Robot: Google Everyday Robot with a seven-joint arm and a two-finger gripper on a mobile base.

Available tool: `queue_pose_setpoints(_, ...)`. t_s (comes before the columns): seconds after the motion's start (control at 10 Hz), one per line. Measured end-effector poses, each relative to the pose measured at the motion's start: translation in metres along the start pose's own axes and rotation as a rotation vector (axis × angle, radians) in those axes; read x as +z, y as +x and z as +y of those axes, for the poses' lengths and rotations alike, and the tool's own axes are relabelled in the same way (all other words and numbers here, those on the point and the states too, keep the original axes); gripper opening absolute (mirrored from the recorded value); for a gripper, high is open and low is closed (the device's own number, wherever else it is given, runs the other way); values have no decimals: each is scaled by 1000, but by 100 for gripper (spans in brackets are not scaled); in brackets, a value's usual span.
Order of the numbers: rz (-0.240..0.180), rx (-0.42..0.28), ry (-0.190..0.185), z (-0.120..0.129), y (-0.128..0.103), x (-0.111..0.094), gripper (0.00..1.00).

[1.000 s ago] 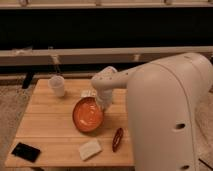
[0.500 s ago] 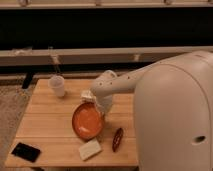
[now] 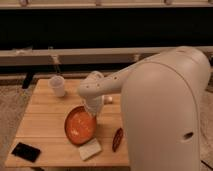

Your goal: Drag the ceramic bowl in a circle

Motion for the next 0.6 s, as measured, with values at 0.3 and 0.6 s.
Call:
queue_pose_setpoints(0.3, 2, -23, 13, 12, -2, -2, 10)
queue_pose_setpoints(0.6, 8, -59, 16, 43, -29, 0, 10)
